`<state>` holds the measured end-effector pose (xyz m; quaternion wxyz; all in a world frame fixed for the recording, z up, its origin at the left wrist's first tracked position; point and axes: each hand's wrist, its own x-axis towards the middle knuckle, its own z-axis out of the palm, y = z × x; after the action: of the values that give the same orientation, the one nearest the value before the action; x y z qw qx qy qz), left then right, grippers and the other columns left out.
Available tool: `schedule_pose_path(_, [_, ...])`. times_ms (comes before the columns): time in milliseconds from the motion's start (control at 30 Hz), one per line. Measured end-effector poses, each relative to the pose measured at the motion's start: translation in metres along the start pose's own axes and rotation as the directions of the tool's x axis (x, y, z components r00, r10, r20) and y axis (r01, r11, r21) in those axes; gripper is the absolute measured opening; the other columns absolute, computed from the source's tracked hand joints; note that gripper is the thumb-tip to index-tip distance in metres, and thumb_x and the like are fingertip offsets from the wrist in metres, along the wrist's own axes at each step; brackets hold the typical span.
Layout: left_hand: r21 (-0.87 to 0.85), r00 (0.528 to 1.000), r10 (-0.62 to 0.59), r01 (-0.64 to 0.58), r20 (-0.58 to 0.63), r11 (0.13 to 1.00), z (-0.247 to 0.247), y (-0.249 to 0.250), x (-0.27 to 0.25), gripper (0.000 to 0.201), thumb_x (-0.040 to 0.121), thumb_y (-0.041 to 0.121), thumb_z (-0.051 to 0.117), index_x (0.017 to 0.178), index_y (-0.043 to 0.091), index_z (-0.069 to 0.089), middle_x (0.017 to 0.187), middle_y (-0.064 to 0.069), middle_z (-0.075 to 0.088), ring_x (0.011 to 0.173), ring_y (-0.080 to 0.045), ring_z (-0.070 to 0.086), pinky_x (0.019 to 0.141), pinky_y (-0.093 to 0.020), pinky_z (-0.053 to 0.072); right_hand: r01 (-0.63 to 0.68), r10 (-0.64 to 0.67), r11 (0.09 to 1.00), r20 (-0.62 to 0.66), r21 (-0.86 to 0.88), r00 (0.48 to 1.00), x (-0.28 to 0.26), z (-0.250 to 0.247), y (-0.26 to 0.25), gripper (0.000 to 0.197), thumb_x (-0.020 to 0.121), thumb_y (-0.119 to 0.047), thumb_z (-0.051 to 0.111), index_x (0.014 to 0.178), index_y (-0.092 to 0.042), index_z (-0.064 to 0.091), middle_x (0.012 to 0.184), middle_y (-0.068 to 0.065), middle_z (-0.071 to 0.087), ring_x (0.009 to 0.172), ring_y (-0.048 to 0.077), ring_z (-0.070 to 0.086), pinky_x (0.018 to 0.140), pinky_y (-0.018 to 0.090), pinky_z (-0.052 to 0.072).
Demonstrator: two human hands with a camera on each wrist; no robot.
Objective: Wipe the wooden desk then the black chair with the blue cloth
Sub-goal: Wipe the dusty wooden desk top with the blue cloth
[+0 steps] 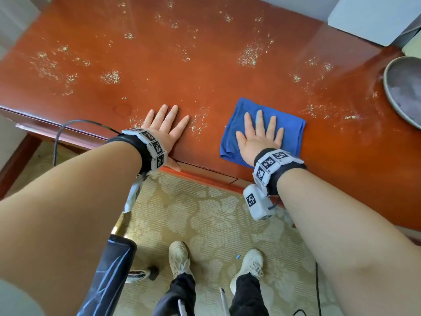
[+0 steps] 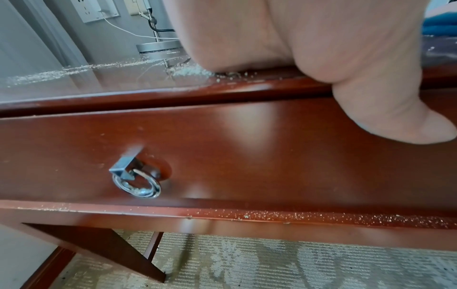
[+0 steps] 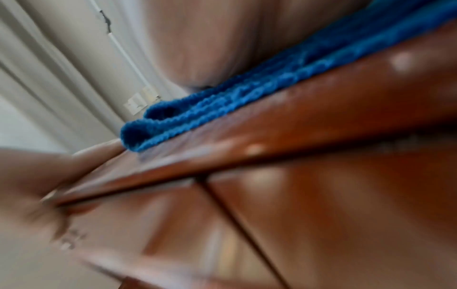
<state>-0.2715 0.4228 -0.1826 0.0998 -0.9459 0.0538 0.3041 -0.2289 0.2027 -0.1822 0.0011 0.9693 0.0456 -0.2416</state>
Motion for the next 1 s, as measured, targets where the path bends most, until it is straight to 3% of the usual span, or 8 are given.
schedule_pose_path(133, [-0.004,1.000,-0.007,0.007,-0.011,1.000,-0.001,0.001,-0.001,0.133,0.064,0.073,0.064,0.142,0.022,-0.032,0.150,-0.011,-0.033,0.140,-0.033,-0.025,0.115,-0.049,-0.009,0.243,-0.246,0.963,-0.010,-0.117,0.969,-0.034,0.019,0.004,0.057,0.098,-0.049,0.010,0.148,-0.032,-0.011,0.156,-0.006,-0.019,0.142,0.025,-0.019,0.114,0.046,-0.011])
schedule_pose_path(233, [-0.003,1.000,-0.008,0.008,0.005,1.000,-0.004,0.001,-0.003,0.132,0.065,0.074,0.063,0.141,0.022,-0.033,0.150,-0.011,-0.034,0.140,-0.033,-0.025,0.115,-0.048,-0.009,0.291,-0.289,0.946,0.037,-0.140,0.957,-0.049,0.027,0.032,0.057,0.098,-0.051,0.009,0.147,-0.033,-0.011,0.155,-0.007,-0.020,0.142,0.019,-0.021,0.114,0.041,-0.014])
schedule_pose_path(400, [-0.007,1.000,-0.003,0.003,0.012,1.000,-0.004,0.001,-0.002,0.131,0.066,0.074,0.062,0.141,0.023,-0.033,0.149,-0.011,-0.035,0.140,-0.033,-0.026,0.115,-0.049,-0.009,0.077,-0.075,0.996,0.035,-0.050,0.997,-0.040,0.016,0.059,0.056,0.098,-0.049,0.011,0.147,-0.034,-0.012,0.155,-0.008,-0.022,0.142,0.019,-0.022,0.115,0.041,-0.012])
schedule_pose_path(533, [-0.019,1.000,0.007,-0.007,0.010,1.000,-0.002,0.000,0.000,0.132,0.066,0.073,0.063,0.140,0.023,-0.034,0.149,-0.011,-0.035,0.140,-0.033,-0.026,0.115,-0.050,-0.009,-0.116,0.115,0.993,0.020,0.027,0.993,-0.013,0.005,0.030,0.056,0.098,-0.050,0.009,0.148,-0.034,-0.011,0.155,-0.005,-0.020,0.142,0.027,-0.019,0.115,0.049,-0.009])
schedule_pose_path(600, [-0.017,1.000,0.011,-0.011,0.004,1.000,-0.002,-0.001,0.001,0.132,0.066,0.073,0.064,0.141,0.023,-0.034,0.149,-0.011,-0.034,0.140,-0.033,-0.025,0.115,-0.050,-0.008,-0.119,0.118,0.992,0.010,0.046,0.993,-0.003,0.003,0.009,0.056,0.098,-0.050,0.009,0.148,-0.033,-0.011,0.155,-0.004,-0.021,0.142,0.030,-0.019,0.114,0.051,-0.008])
schedule_pose_path(733, [-0.004,1.000,0.011,-0.011,-0.002,1.000,-0.003,0.000,-0.001,0.132,0.065,0.074,0.063,0.142,0.022,-0.031,0.150,-0.011,-0.033,0.140,-0.034,-0.023,0.114,-0.050,-0.008,0.074,-0.075,0.997,-0.053,-0.018,0.996,-0.010,0.013,-0.024,0.056,0.098,-0.048,0.011,0.148,-0.033,-0.009,0.156,-0.006,-0.018,0.142,0.030,-0.019,0.114,0.051,-0.009])
schedule_pose_path(867, [-0.012,0.999,0.007,-0.007,-0.035,1.000,-0.003,0.002,-0.004,0.131,0.064,0.075,0.062,0.144,0.022,-0.027,0.152,-0.011,-0.029,0.141,-0.033,-0.021,0.114,-0.048,-0.008,0.319,-0.332,0.931,-0.052,-0.179,0.942,-0.042,0.032,-0.026,0.057,0.097,-0.050,0.008,0.149,-0.032,-0.006,0.157,-0.004,-0.013,0.143,0.027,-0.016,0.114,0.049,-0.009])
schedule_pose_path(1000, [-0.016,0.999,0.004,-0.004,-0.046,1.000,-0.002,0.002,-0.006,0.131,0.065,0.074,0.063,0.145,0.021,-0.026,0.152,-0.011,-0.029,0.141,-0.034,-0.021,0.114,-0.049,-0.007,0.363,-0.366,0.911,0.022,-0.194,0.930,-0.065,0.041,0.010,0.066,0.085,-0.053,-0.013,0.148,-0.035,-0.007,0.156,-0.008,-0.015,0.143,0.019,-0.017,0.113,0.040,-0.014])
